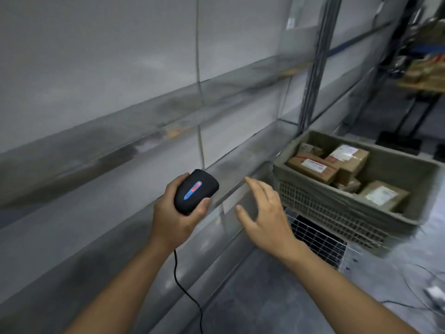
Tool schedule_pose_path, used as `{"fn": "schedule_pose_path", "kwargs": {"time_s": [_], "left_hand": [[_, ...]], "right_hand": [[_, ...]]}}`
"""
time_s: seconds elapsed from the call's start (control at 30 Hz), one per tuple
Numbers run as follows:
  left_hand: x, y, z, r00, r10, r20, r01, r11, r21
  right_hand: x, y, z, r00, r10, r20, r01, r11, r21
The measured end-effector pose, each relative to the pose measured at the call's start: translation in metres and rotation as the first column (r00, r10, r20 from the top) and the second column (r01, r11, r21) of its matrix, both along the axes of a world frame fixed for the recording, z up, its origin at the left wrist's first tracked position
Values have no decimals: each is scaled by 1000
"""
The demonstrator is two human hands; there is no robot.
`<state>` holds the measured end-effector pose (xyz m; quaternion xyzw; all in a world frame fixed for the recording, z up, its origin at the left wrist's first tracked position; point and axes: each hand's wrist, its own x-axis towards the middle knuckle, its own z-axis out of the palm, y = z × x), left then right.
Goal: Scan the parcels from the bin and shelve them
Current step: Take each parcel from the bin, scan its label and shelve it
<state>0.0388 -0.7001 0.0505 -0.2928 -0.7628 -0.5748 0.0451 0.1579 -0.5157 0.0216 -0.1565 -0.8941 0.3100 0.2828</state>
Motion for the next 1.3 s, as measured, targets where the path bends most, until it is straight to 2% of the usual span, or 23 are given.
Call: {"fn": "schedule_pose_path", "kwargs": {"time_s": [0.27, 0.6, 0.93, 1.3], "left_hand": [[12, 153, -7, 975, -221, 34, 222, 975, -30], [31, 293, -16, 928, -370, 27, 371, 920, -126], [-4, 382, -35, 878, -471, 84, 478, 871, -111], [-100, 466, -78, 849, -486, 206, 511, 855, -89]], "right_hand": [[56, 126, -25, 967, -245, 73, 251, 964, -89], [111, 238, -51, 873, -450, 186, 479, 863, -160], [92, 314, -87, 811, -488, 322, 562, 803, -200], [-2, 406, -113, 723, -439, 534, 590, 795, -144]]}}
